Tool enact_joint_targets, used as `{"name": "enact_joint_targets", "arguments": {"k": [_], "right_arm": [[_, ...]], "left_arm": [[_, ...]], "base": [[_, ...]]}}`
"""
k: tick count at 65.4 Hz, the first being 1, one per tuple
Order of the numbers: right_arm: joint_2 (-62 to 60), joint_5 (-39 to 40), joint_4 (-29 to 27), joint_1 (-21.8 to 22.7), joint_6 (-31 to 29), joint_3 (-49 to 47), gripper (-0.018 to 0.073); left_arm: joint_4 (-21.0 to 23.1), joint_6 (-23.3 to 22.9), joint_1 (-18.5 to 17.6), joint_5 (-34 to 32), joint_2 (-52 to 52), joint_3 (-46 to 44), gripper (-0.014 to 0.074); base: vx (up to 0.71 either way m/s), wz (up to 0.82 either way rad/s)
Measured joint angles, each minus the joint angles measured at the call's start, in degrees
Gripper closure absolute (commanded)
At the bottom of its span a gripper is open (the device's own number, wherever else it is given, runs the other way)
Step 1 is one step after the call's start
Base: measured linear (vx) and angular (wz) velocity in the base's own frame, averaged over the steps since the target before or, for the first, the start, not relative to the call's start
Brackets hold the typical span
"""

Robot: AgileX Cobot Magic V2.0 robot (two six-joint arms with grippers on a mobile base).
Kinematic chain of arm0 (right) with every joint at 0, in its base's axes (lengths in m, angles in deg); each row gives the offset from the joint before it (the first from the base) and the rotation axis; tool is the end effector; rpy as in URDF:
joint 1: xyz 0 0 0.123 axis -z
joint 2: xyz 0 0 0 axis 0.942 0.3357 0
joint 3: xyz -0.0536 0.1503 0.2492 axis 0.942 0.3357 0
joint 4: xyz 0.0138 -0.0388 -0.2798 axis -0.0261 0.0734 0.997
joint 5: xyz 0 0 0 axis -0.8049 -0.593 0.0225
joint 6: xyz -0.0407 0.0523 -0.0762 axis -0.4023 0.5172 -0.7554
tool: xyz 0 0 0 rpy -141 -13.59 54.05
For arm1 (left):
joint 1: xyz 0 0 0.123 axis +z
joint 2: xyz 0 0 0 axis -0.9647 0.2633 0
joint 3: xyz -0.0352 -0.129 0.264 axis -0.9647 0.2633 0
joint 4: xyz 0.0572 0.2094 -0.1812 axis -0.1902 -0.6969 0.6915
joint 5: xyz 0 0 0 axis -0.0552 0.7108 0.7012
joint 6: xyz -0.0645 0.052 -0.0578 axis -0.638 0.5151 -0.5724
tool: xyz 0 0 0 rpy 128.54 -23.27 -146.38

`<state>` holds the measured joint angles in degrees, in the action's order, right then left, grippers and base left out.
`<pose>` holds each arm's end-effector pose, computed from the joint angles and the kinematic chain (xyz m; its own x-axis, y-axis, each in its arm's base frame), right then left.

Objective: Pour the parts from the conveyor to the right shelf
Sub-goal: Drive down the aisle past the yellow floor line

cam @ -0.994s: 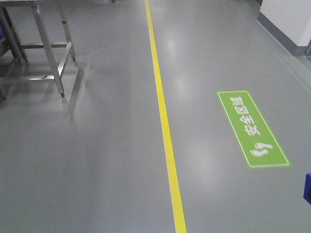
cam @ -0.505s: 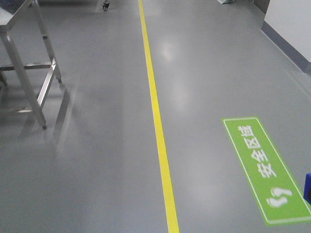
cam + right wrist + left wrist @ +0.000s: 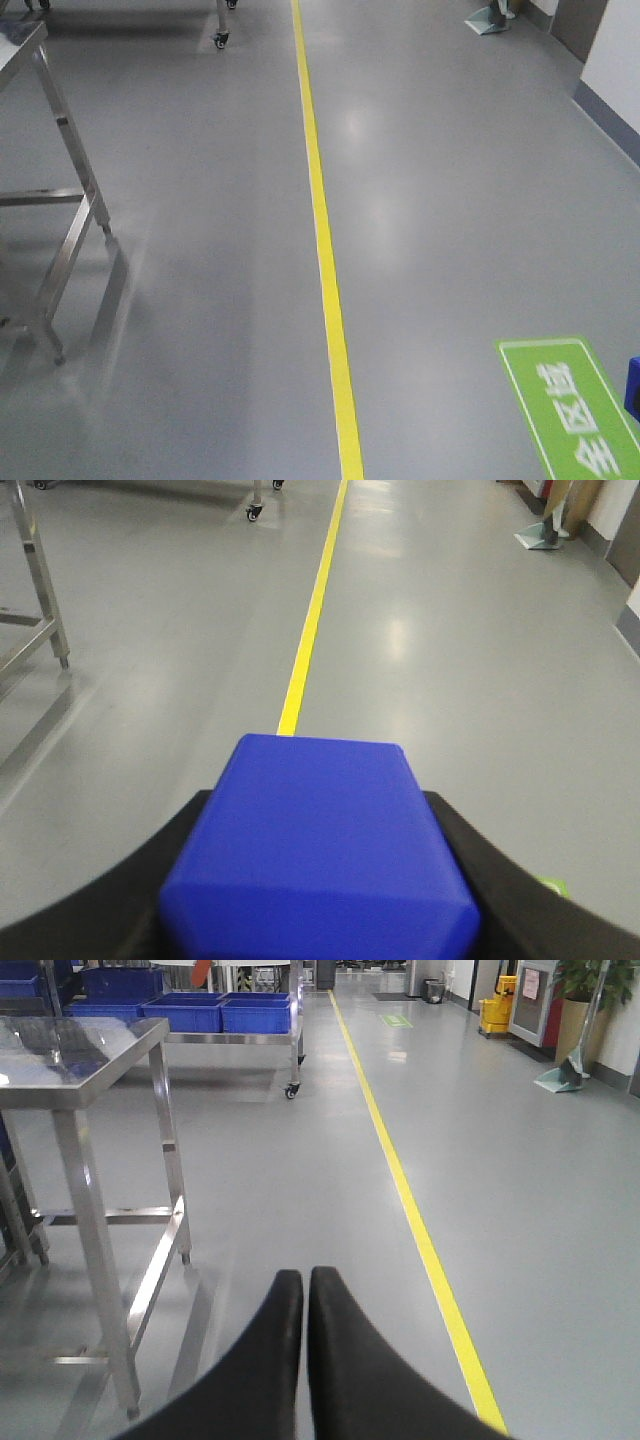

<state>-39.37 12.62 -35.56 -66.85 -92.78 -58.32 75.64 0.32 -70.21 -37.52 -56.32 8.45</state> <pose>0.0852 0.0122 0.2601 -0.3032 -0.1493 -0.9412 -0.1564 0.9821 -0.1054 0.0856 0.0069 0.1816 -0.1545 -0.0414 -0.9871 -0.0852 0.9960 -0.0285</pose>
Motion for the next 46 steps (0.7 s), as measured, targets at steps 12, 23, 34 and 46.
{"name": "enact_joint_targets", "arguments": {"k": [12,23,34,46], "right_arm": [[0.00,-0.05,0.00,0.00,0.00,0.00,0.0561],[0.00,-0.05,0.00,0.00,0.00,0.00,0.0561],[0.00,-0.05,0.00,0.00,0.00,0.00,0.0561],[0.00,-0.05,0.00,0.00,0.00,0.00,0.0561]], "left_arm": [[0.00,0.00,0.00,0.00,0.00,0.00,0.0603],[0.00,0.00,0.00,0.00,0.00,0.00,0.0603],[0.00,0.00,0.00,0.00,0.00,0.00,0.0603],[0.00,0.00,0.00,0.00,0.00,0.00,0.0603]], "base": [[0.86,0.08],[0.86,0.04],[0.86,0.01],[0.87,0.00]]}}
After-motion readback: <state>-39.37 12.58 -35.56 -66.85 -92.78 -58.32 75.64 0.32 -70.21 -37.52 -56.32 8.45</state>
